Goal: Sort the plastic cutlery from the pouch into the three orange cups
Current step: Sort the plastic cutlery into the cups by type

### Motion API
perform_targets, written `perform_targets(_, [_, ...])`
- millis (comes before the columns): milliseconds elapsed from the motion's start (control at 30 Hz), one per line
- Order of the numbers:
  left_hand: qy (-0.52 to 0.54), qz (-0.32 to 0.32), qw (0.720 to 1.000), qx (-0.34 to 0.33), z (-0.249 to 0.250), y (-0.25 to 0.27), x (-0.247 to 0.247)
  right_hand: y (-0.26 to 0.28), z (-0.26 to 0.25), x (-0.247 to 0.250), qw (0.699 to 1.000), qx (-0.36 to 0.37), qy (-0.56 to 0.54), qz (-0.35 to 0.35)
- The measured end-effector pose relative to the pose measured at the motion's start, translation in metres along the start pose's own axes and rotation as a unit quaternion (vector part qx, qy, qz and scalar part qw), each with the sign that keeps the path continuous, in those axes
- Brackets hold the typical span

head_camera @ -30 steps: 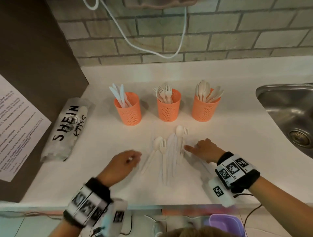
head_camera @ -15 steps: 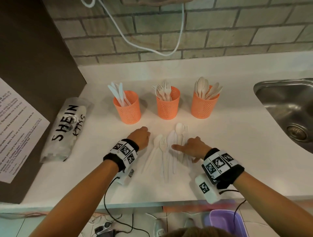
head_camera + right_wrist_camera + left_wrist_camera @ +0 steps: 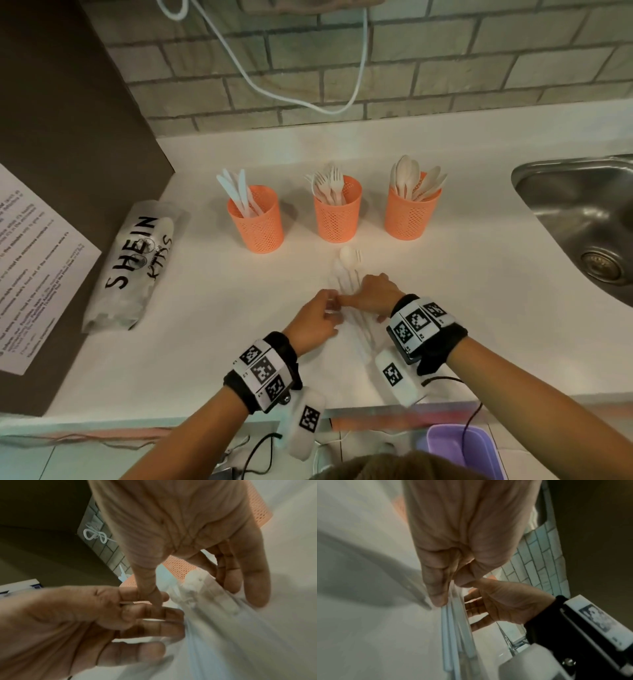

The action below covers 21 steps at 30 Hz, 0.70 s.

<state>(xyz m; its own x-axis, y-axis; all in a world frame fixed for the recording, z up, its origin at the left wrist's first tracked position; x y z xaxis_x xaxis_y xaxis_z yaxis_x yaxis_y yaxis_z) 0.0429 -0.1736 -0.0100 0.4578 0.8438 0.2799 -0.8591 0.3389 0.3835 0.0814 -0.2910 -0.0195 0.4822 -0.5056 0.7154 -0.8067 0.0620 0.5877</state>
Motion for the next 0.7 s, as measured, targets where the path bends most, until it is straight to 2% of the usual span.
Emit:
perform_targets(67, [0.095, -0.001, 0.995, 0.030, 0.002, 0.000, -0.006, 0.002, 0.000, 0.001, 0.999, -0.001, 0.038, 0.019])
perform_targets(167, [0.148, 0.003, 0.987, 0.058, 0.001, 0.000, -0.005, 0.005, 0.000, 0.003, 0.996, -0.007, 0.071, 0.051])
perform_targets(300, [0.103, 0.031, 0.993, 0.053, -0.002, 0.000, 0.006, 0.008, -0.001, 0.006, 0.995, -0.008, 0.071, 0.067])
perform_targets(433, [0.129, 0.066, 0.987, 0.065, -0.008, 0.003, 0.018, 0.009, -0.006, 0.007, 0.994, -0.014, 0.082, 0.070])
perform_targets(700, [0.146, 0.068, 0.984, 0.073, -0.017, 0.009, 0.023, 0.004, -0.012, -0.001, 0.981, -0.046, 0.151, 0.116])
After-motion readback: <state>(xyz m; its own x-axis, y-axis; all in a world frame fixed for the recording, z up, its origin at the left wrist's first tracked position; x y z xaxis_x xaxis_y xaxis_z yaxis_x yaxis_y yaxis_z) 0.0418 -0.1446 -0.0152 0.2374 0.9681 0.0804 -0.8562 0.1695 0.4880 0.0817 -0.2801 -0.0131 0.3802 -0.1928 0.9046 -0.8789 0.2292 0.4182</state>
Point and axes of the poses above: each hand's wrist, its own y-axis away from the middle knuckle, its own x-axis out of the back of the hand, z = x × y, the point moved 7 cm from there along -y, towards the middle knuckle, and after that the axes turned 5 degrees about -x, right-handed, at the moved point
